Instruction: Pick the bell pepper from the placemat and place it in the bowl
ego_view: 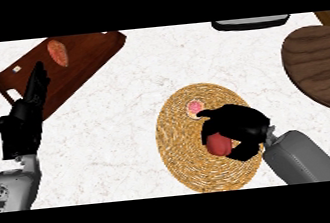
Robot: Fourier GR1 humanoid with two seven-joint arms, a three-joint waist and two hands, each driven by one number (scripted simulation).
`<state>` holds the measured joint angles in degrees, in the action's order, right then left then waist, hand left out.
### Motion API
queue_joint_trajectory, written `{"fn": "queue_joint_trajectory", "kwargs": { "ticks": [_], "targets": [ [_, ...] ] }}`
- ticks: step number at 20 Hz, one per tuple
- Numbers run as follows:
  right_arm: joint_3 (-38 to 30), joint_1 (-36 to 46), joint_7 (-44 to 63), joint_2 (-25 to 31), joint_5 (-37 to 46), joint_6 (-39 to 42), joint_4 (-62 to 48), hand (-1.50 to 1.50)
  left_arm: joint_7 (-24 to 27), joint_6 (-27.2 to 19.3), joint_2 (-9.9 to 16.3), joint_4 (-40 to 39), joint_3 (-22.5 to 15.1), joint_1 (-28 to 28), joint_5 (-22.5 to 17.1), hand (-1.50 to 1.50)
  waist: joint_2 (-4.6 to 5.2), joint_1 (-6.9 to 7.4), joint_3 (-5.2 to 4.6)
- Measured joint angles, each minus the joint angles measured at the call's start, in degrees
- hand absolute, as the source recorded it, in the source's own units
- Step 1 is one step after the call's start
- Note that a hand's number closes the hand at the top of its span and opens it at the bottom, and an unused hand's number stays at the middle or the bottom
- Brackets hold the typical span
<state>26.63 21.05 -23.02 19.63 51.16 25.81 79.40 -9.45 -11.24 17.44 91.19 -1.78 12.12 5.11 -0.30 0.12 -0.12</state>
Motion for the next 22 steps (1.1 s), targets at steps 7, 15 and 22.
{"fn": "queue_joint_trajectory", "kwargs": {
  "ticks": [7, 15, 22],
  "targets": [
    [-2.0, -0.5, -5.7, -1.9, 3.1, -3.5, -1.9, 1.50, -0.5, 0.9, -1.7, 1.0, 1.1, -0.3, 1.4, 0.00, -0.21, -0.01, -0.07],
    [-4.4, -5.2, -1.3, -5.6, 4.9, -3.4, 2.4, 1.50, -1.0, 2.1, -2.1, 2.0, 2.5, -1.1, 2.3, 0.00, -0.05, -0.37, -0.06],
    [-5.1, -12.8, 26.4, -15.6, 4.8, -7.0, 8.8, 1.50, -0.9, 1.8, -2.7, 1.6, 2.6, -1.7, 2.5, 0.00, -0.47, -1.54, -0.33]
  ]
}}
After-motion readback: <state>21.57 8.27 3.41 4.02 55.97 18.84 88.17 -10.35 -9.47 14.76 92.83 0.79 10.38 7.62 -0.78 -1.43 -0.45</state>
